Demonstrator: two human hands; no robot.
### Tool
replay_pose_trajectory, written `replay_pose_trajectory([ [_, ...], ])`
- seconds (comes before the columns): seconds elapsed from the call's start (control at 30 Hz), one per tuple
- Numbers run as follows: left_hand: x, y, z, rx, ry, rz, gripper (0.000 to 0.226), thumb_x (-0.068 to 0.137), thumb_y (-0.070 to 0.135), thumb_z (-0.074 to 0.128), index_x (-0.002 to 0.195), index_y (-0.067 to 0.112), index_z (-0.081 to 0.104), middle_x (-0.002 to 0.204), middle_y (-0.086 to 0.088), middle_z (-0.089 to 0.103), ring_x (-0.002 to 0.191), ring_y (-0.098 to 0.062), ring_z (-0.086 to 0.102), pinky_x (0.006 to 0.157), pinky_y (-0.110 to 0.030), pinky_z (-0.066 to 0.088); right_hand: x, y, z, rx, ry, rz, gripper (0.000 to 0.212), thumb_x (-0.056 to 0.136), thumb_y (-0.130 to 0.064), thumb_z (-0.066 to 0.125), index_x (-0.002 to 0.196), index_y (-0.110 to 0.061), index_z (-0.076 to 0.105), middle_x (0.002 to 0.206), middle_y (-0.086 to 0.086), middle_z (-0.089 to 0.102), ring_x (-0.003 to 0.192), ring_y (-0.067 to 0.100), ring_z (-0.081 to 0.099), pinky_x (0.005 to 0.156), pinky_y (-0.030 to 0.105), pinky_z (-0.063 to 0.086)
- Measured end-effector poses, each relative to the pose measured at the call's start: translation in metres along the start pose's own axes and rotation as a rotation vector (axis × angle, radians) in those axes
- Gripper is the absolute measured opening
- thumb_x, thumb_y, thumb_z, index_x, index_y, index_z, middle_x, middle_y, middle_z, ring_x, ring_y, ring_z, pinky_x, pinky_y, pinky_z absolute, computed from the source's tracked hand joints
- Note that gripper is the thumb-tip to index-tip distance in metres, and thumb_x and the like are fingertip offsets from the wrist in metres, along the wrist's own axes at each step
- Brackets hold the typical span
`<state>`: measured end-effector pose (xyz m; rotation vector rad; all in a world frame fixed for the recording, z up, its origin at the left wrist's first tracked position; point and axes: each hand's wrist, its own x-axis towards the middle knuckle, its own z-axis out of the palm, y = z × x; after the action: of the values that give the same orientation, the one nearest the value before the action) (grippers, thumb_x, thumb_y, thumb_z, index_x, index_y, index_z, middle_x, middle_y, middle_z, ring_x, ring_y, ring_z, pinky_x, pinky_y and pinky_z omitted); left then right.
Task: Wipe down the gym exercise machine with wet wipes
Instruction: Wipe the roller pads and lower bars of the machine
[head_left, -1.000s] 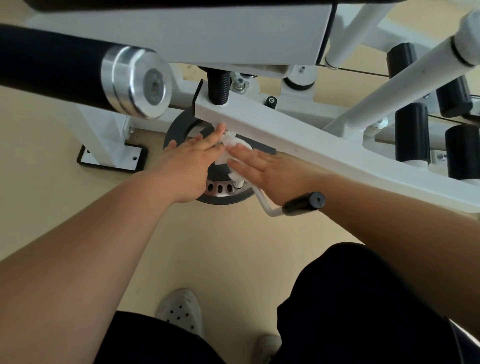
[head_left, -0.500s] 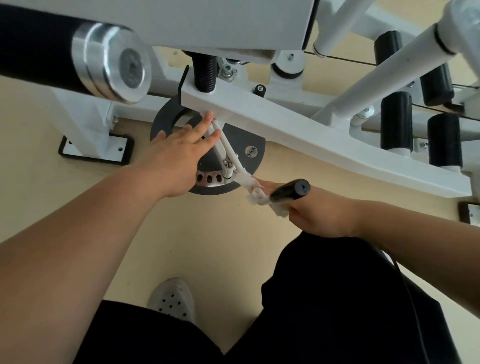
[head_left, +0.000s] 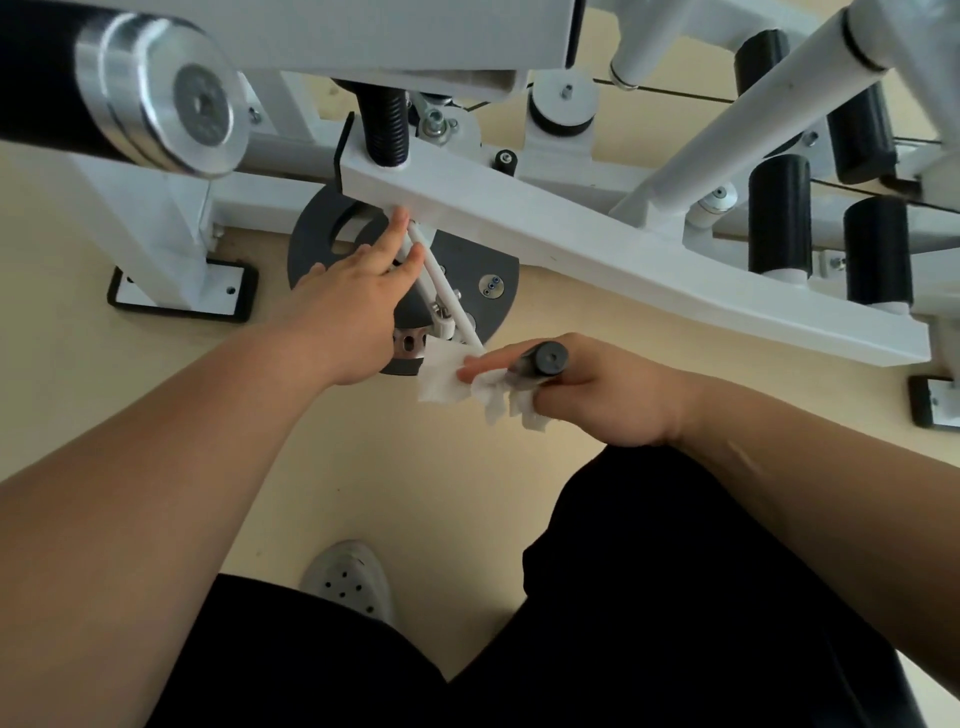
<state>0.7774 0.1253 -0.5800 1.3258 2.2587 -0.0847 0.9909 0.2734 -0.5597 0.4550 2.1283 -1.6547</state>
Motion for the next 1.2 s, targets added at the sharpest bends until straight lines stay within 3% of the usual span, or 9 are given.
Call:
replay_pose_trajectory([
  [0.13,-0.001,0.006,-0.003,0.010,0.011,-0.013,0.093,0.091,0.002,0.054,0.162,0.027,0.000,0.162,0.012,-0.034,0.154,-0.021,0.011,0.122,-0.059,0.018,-0.003,0.005,0.002,-0.202,-0.017,-0.090,0.072,0.082,-0.006,0.037,0.150,-0.027,0.050,0.131,0.009,0.066,0.108,0.012,0.063,0.094,0.036,0.052],
  [0.23,-0.001,0.005,-0.005,0.036,0.018,-0.017,0.096,0.090,0.002,0.055,0.162,0.031,-0.002,0.162,0.012,-0.033,0.155,-0.022,0.010,0.122,-0.059,0.021,0.020,0.019,0.000,-0.601,-0.092,-0.231,0.069,0.097,0.002,0.037,0.162,-0.017,0.026,0.172,0.006,0.014,0.159,0.026,0.013,0.128,0.047,0.022],
  [0.33,0.000,-0.004,-0.005,0.083,0.043,0.005,0.097,0.089,0.003,0.056,0.161,0.036,-0.001,0.163,0.015,-0.031,0.155,-0.021,0.009,0.117,-0.058,0.030,0.054,0.019,-0.003,-0.832,-0.053,-0.328,0.064,0.104,-0.018,0.028,0.165,-0.019,0.010,0.173,0.006,-0.003,0.160,0.027,-0.005,0.129,0.051,0.013],
  [0.43,0.003,-0.015,-0.004,0.103,0.090,0.025,0.095,0.089,0.005,0.056,0.161,0.033,0.001,0.163,0.020,-0.028,0.155,-0.020,0.011,0.117,-0.058,0.031,0.087,0.005,-0.012,-1.040,-0.024,-0.308,0.086,0.099,-0.006,0.050,0.164,-0.015,-0.006,0.170,0.008,-0.022,0.154,0.026,-0.023,0.128,0.043,0.003],
  [0.63,0.003,-0.024,-0.006,0.064,0.170,0.030,0.092,0.090,0.003,0.056,0.161,0.032,0.006,0.165,0.023,-0.015,0.156,-0.016,0.010,0.122,-0.057,0.021,0.095,-0.012,-0.018,-1.119,-0.004,-0.243,0.087,0.096,0.001,0.043,0.163,-0.011,-0.012,0.167,0.011,-0.027,0.153,0.023,-0.024,0.121,0.028,-0.010],
  [0.83,0.001,-0.021,-0.008,0.026,0.198,0.042,0.089,0.090,0.002,0.056,0.162,0.030,0.011,0.167,0.019,-0.008,0.155,-0.011,0.010,0.124,-0.052,0.019,0.083,0.012,-0.013,-1.138,-0.027,-0.252,0.100,0.092,0.001,0.052,0.161,-0.019,-0.018,0.162,0.000,-0.038,0.150,0.019,-0.033,0.125,0.036,-0.005],
  [1.0,0.000,-0.008,-0.018,0.010,0.441,0.031,0.072,0.085,0.000,0.055,0.154,0.015,0.039,0.160,-0.002,0.038,0.141,-0.027,0.041,0.112,-0.049,0.040,0.100,-0.020,-0.021,-1.205,0.010,-0.279,0.076,0.102,-0.003,0.035,0.162,-0.007,-0.010,0.168,0.015,-0.023,0.157,0.028,-0.018,0.128,0.036,-0.007],
  [1.1,0.001,-0.001,-0.020,0.015,0.553,0.024,0.069,0.080,0.001,0.051,0.149,0.008,0.044,0.150,-0.008,0.044,0.130,-0.033,0.049,0.098,-0.055,0.050,0.086,-0.014,-0.020,-1.184,0.068,-0.292,0.078,0.098,-0.003,0.044,0.164,-0.009,0.004,0.172,0.010,-0.010,0.159,0.025,-0.004,0.125,0.029,-0.004],
  [1.2,0.006,0.001,-0.015,0.042,0.532,-0.019,0.077,0.077,0.003,0.052,0.152,0.011,0.036,0.156,-0.005,0.028,0.129,-0.034,0.047,0.093,-0.055,0.051,0.058,-0.002,-0.019,-0.910,0.366,-0.313,0.073,0.087,-0.003,0.039,0.159,-0.009,0.034,0.170,0.007,0.021,0.149,0.026,0.039,0.115,0.033,0.040],
])
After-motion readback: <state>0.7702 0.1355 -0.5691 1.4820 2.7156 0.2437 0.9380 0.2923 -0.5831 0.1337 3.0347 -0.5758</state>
